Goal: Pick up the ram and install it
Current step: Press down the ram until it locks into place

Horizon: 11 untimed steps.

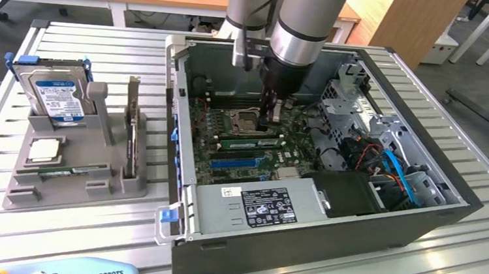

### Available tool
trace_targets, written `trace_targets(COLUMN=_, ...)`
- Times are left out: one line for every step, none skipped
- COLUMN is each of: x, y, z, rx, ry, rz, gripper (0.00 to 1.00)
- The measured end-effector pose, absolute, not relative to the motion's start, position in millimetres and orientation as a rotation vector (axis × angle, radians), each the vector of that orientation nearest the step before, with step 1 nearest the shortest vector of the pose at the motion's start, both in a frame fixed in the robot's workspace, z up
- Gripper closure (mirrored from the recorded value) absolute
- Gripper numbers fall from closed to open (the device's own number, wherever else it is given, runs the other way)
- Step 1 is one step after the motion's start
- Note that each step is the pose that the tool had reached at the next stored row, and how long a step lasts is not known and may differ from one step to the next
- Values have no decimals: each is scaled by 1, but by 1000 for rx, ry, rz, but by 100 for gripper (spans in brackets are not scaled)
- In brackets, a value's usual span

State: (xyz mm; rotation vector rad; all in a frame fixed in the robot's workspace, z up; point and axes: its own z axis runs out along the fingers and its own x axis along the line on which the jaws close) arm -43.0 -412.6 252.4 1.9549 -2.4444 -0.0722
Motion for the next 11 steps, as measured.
trace_targets(x=-43, y=-413, z=252, rx=1935, ry=-2461, rz=-72, gripper=90)
trace_targets(x=-43, y=-413, z=252, rx=1914, ry=-2477, rz=-72, gripper=90)
trace_targets(x=-43, y=-413, z=252, rx=1894, ry=-2493, rz=-73, gripper=90)
trace_targets(x=-43, y=-413, z=252, rx=1873, ry=-2510, rz=-73, gripper=90)
trace_targets(x=-43, y=-413, z=252, rx=1852, ry=-2526, rz=-73, gripper=90)
trace_targets(x=-43, y=-413, z=252, rx=1830, ry=-2542, rz=-73, gripper=90)
trace_targets(x=-43, y=-413, z=252, rx=1811, ry=-2556, rz=-73, gripper=90)
trace_targets(x=-43, y=-413, z=252, rx=1791, ry=-2570, rz=-73, gripper=90)
trace_targets(x=-43, y=-413, z=252, rx=1771, ry=-2585, rz=-73, gripper=90)
trace_targets(x=-43, y=-413, z=252, rx=1750, ry=-2600, rz=-73, gripper=90)
trace_targets(x=-43, y=-413, z=252, rx=1729, ry=-2614, rz=-73, gripper=90)
